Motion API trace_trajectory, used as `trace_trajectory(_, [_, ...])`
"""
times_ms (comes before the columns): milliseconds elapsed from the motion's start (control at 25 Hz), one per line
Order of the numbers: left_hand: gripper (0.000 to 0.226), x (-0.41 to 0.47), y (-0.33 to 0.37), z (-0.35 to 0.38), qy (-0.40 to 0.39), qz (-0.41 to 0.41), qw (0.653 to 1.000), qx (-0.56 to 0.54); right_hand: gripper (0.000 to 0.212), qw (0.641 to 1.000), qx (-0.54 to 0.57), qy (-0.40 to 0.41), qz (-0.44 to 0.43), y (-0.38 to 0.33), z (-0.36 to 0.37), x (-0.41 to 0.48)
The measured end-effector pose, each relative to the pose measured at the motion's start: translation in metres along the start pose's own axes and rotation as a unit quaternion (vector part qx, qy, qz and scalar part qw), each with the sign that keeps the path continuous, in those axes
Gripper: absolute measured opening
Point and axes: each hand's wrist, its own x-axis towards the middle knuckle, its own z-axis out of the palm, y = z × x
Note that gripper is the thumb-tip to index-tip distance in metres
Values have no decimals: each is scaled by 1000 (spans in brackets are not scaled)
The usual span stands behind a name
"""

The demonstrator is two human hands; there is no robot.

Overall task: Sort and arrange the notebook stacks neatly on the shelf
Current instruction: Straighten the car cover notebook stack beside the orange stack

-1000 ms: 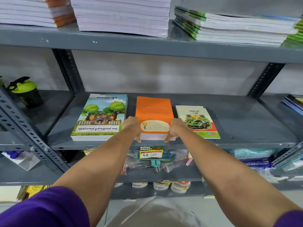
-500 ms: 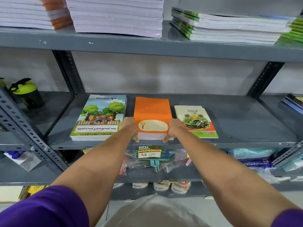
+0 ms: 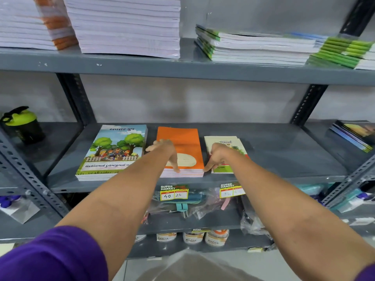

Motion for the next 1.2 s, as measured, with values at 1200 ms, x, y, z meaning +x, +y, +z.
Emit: trace_trajectory(1200, [107,33,135,45,94,136,985,43,68,986,-119,113,-29,138,-11,25])
